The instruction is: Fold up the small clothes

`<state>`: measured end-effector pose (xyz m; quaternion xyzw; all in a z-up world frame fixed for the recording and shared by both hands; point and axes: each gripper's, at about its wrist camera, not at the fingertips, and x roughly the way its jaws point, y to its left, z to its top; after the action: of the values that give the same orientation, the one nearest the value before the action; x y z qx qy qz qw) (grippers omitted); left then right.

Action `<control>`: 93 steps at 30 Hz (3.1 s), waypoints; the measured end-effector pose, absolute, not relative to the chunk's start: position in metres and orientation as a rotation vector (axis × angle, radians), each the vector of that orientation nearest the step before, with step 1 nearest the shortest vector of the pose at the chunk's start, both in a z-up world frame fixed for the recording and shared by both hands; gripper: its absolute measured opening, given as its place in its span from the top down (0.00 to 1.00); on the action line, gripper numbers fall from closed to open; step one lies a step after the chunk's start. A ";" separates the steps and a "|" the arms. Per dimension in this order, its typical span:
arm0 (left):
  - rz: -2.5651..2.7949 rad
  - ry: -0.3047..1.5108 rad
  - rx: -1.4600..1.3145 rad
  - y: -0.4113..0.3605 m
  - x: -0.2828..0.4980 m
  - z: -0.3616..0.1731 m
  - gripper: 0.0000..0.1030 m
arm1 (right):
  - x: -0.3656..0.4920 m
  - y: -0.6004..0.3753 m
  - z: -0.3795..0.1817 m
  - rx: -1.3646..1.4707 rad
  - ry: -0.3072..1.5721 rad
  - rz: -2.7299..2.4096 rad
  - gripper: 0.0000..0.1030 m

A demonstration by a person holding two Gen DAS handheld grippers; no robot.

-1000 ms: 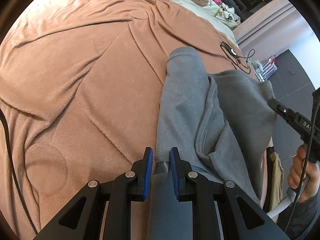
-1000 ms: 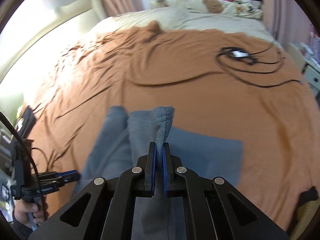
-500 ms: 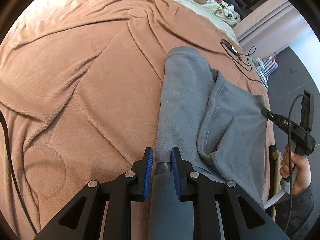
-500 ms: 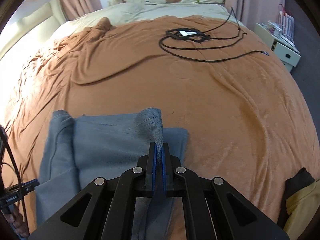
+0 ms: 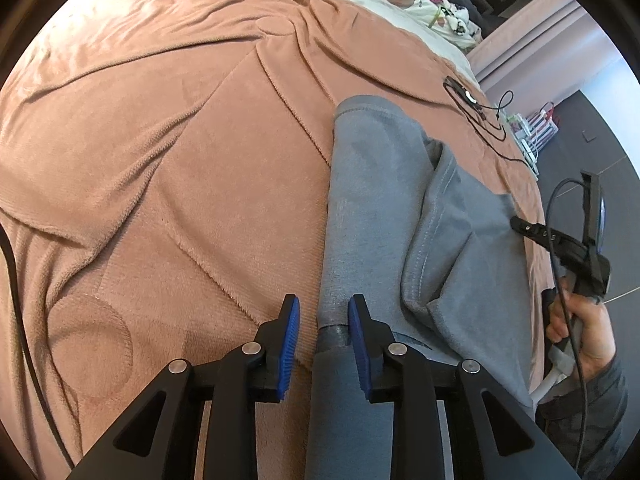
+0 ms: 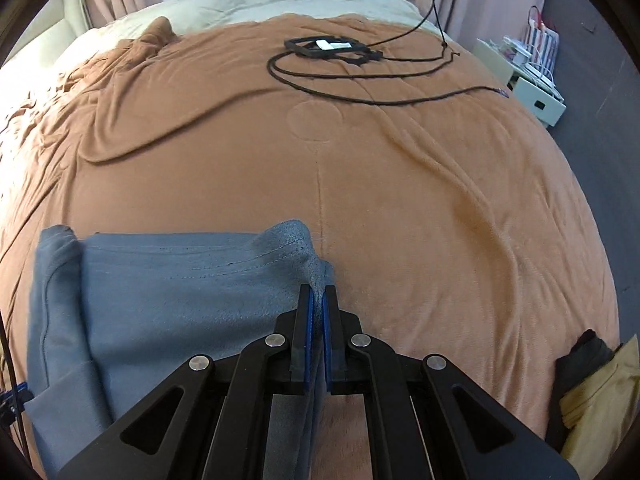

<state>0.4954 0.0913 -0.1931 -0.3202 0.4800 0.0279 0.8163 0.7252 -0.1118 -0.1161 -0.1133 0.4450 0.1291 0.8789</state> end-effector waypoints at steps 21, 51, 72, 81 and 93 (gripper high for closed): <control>0.067 1.018 -0.706 0.096 0.495 -0.194 0.73 | 0.640 -0.120 -0.072 -0.268 0.941 0.582 0.53; 0.007 1.010 -0.771 0.115 0.485 -0.194 0.73 | 0.547 -0.043 -0.120 -0.718 0.864 0.797 0.89; 0.022 1.002 -0.722 0.102 0.493 -0.190 0.73 | 0.627 -0.149 -0.083 -0.165 0.887 0.498 0.98; 0.030 1.027 -0.689 0.097 0.497 -0.196 0.73 | 0.649 -0.170 -0.116 -0.020 1.003 0.417 0.98; 0.013 1.088 -0.657 0.085 0.479 -0.198 0.72 | 0.613 -0.201 -0.092 0.064 1.044 0.480 0.52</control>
<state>0.4790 0.0853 -0.1983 -0.3067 0.5081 0.0063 0.8048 0.6131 -0.2013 -0.0918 0.0305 0.4935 0.2268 0.8391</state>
